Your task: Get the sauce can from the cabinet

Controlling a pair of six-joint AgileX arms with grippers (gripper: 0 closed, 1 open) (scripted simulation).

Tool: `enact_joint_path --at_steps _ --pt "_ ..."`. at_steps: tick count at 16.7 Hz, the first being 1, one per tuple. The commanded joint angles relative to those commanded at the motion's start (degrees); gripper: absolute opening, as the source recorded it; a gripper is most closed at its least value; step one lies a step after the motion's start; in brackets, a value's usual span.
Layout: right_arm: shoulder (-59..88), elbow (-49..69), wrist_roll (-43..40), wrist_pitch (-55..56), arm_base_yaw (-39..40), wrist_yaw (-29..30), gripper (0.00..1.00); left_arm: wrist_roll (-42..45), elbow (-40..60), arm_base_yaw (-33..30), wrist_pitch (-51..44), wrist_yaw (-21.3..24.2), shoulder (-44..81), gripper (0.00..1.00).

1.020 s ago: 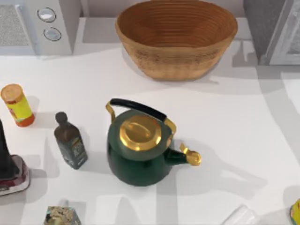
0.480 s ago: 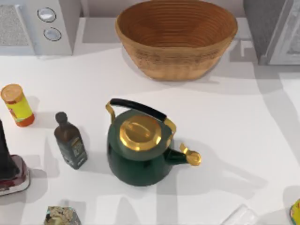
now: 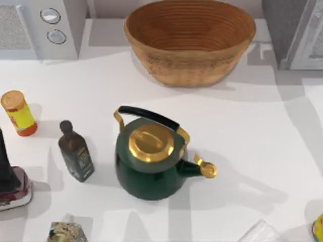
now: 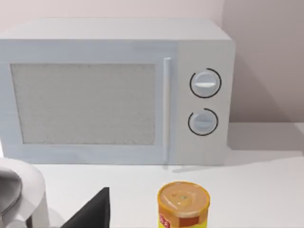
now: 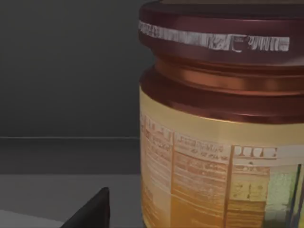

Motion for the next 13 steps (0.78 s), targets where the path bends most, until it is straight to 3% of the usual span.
enact_joint_path --at_steps 13 --pt "12.2 10.0 0.0 1.9 -2.4 -2.0 1.0 0.0 0.0 0.0 0.0 0.0 0.0 1.0"
